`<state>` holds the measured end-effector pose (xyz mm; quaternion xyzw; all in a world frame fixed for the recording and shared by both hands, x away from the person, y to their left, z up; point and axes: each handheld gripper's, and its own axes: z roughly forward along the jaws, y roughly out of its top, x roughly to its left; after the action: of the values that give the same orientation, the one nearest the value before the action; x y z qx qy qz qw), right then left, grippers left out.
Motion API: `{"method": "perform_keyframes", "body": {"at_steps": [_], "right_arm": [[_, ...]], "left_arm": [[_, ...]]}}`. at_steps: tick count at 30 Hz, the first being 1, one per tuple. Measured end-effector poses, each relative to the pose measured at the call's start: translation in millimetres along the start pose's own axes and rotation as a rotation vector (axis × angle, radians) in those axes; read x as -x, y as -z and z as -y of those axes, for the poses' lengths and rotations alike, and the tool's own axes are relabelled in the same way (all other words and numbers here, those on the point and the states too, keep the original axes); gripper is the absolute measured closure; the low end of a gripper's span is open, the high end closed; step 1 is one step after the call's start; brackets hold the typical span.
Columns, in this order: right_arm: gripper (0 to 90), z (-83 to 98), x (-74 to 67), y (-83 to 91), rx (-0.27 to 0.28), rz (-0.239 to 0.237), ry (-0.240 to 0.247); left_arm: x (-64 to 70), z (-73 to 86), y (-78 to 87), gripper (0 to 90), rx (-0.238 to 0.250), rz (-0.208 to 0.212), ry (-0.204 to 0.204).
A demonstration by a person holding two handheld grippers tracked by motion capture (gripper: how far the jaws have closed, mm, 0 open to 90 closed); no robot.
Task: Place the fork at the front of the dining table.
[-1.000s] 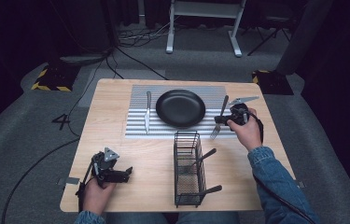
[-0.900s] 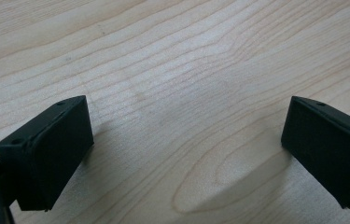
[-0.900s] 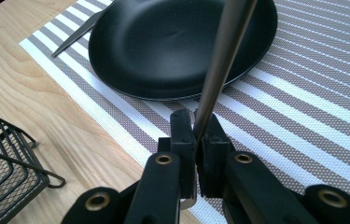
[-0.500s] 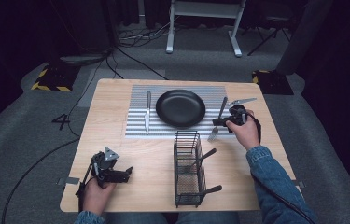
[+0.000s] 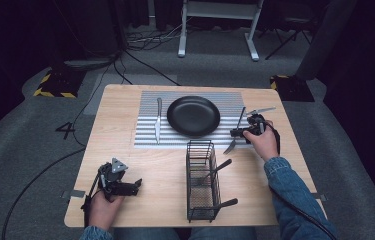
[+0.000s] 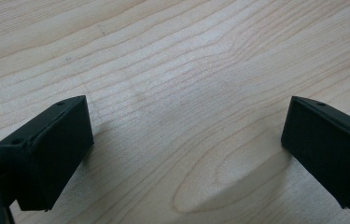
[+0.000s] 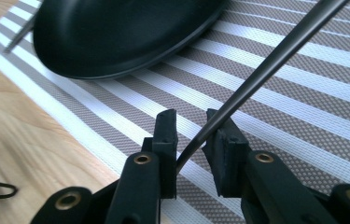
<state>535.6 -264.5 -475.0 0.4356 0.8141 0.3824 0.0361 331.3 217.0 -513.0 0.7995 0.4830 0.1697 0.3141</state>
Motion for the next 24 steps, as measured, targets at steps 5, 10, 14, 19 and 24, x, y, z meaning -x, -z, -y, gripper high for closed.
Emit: {"method": "perform_keyframes", "body": {"at_steps": [5, 10, 14, 19, 24], "right_arm": [[72.5, 2.5, 4.0, -3.1, -0.015, 0.025, -0.018], [72.2, 4.4, 6.3, -5.3, -0.023, 0.045, -0.027], [72.3, 3.8, 6.7, -4.5, -0.012, 0.053, -0.039], [68.5, 2.0, 3.0, 1.3, 0.006, 0.073, -0.032], [63.6, 3.7, -7.6, 9.2, 0.012, 0.097, 0.014]], "left_arm": [[0.0, 0.0, 0.0, 2.2, 0.000, 0.000, 0.000], [0.0, 0.0, 0.0, 2.3, 0.000, 0.000, 0.000], [0.0, 0.0, 0.0, 2.2, 0.000, 0.000, 0.000], [0.0, 0.0, 0.0, 2.3, 0.000, 0.000, 0.000], [0.0, 0.0, 0.0, 2.3, 0.000, 0.000, 0.000]]}}
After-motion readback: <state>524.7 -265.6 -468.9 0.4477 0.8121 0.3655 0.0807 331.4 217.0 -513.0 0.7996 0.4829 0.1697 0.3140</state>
